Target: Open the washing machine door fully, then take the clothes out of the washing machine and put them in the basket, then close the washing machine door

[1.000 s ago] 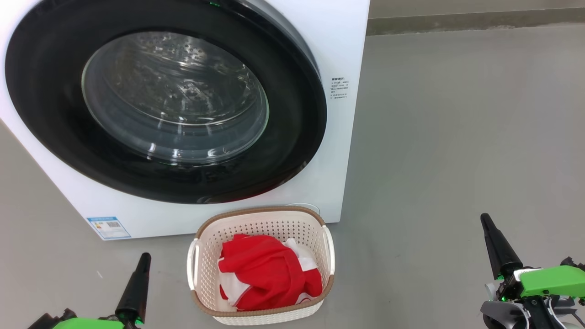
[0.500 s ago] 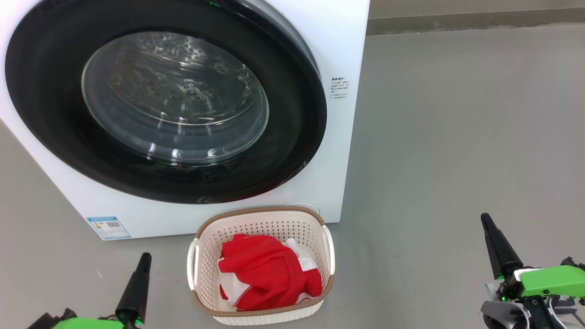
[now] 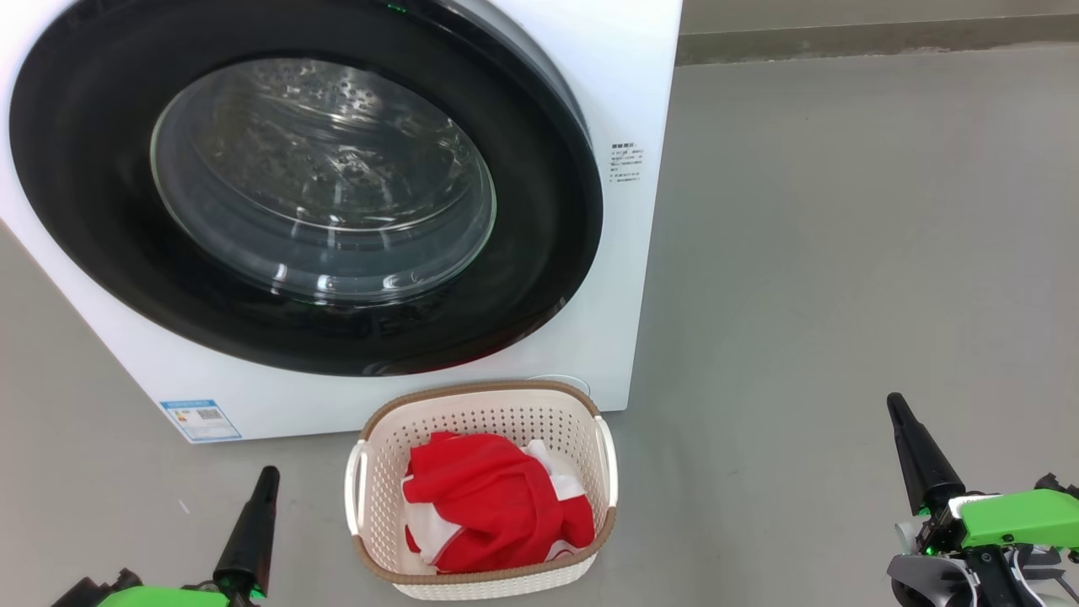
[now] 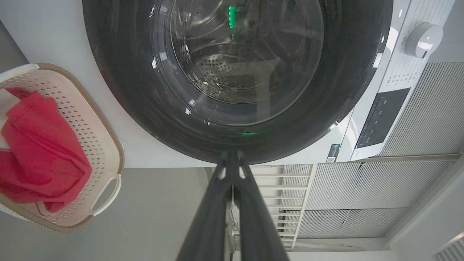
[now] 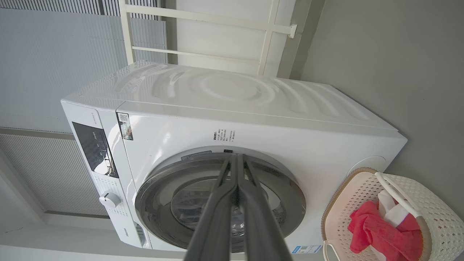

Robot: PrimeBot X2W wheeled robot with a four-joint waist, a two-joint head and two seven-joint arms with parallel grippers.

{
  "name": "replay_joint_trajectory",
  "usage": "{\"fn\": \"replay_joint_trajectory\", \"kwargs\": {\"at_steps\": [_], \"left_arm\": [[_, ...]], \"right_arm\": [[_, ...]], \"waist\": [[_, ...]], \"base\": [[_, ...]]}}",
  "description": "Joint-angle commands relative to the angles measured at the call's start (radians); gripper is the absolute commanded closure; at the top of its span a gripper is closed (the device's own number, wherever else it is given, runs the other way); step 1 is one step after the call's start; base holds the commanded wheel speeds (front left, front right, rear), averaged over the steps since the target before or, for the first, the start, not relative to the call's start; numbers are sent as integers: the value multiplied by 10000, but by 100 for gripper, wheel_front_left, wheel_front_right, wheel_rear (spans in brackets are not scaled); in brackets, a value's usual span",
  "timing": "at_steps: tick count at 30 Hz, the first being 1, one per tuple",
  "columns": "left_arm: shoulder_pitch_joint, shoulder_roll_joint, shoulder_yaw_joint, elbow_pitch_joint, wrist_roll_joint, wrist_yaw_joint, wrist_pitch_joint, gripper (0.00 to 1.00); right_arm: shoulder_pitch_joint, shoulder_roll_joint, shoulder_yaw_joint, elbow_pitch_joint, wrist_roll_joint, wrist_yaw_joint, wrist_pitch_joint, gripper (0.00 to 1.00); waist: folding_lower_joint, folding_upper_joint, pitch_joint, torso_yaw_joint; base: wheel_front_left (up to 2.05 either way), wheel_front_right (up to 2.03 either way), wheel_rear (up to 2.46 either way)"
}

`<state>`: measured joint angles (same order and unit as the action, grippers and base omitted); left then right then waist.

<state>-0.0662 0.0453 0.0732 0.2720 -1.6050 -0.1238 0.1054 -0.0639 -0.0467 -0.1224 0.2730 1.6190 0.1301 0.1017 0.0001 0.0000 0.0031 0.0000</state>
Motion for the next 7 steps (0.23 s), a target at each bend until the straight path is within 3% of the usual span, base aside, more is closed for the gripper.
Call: {"fn": "replay_joint_trajectory", "kwargs": {"at_steps": [1, 7], "left_arm": [[-414, 83, 368, -273, -67, -69, 48, 100], [-414, 80, 372, -273, -63, -69, 51, 100]], "right_arm": [[-433, -93, 160, -286, -44, 6, 56, 100], [-434, -88, 152, -286, -50, 6, 62, 100]], "waist": [[0, 0, 0, 0], [0, 0, 0, 0]], "base": [[0, 0, 0], [0, 0, 0]]}}
